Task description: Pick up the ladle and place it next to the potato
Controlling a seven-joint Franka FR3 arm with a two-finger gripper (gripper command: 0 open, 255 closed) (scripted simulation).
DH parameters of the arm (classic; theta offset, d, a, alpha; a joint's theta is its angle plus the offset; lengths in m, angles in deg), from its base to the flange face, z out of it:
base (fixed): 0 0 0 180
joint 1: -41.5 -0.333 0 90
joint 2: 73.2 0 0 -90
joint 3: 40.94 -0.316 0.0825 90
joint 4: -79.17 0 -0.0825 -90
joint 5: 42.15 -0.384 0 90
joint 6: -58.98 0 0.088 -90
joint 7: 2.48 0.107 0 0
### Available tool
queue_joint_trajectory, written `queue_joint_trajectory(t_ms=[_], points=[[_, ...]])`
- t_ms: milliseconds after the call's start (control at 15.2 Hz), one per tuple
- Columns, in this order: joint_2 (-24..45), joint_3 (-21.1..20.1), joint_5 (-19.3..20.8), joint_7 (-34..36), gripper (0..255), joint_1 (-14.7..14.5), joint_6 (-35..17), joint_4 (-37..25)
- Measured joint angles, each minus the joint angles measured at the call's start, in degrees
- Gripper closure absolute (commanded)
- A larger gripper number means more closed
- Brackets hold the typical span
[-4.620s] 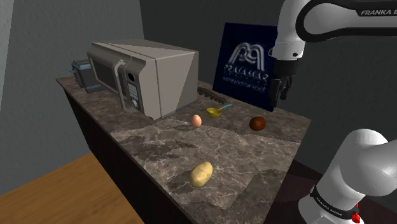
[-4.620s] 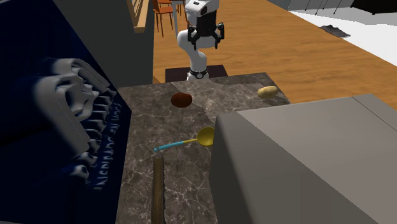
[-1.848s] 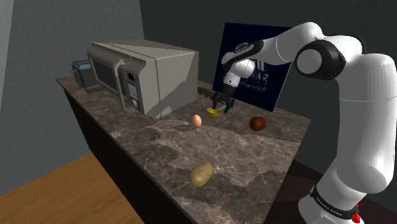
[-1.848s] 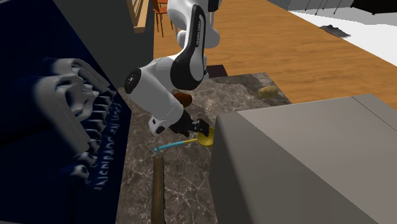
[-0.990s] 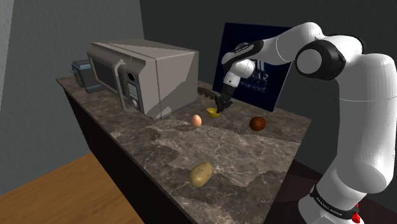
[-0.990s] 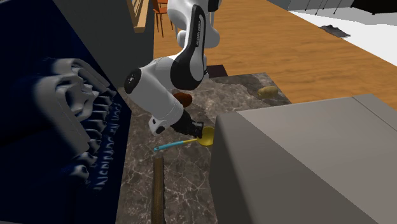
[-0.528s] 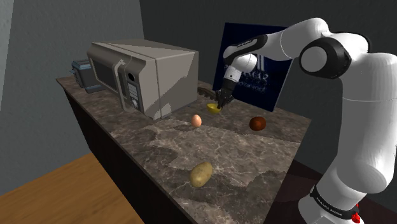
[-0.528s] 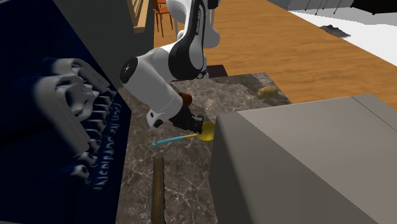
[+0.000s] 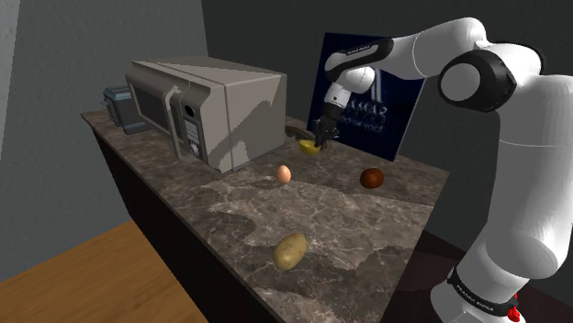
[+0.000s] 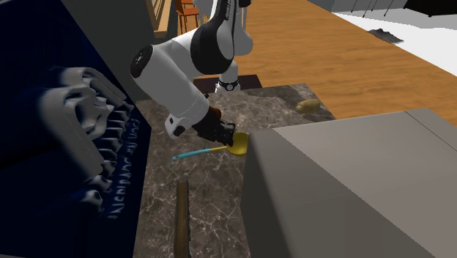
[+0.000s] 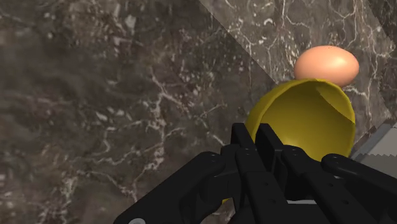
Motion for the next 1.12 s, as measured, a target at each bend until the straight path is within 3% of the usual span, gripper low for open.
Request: queue_joint_trajectory(t_ms=[660,1122], points=[[-1.75,0.27,0.86,3.03,255,0.32,5.86,-4.92],[-9.07,-2.27,1.26,8.53,255,-5.13,-0.08,4.72]])
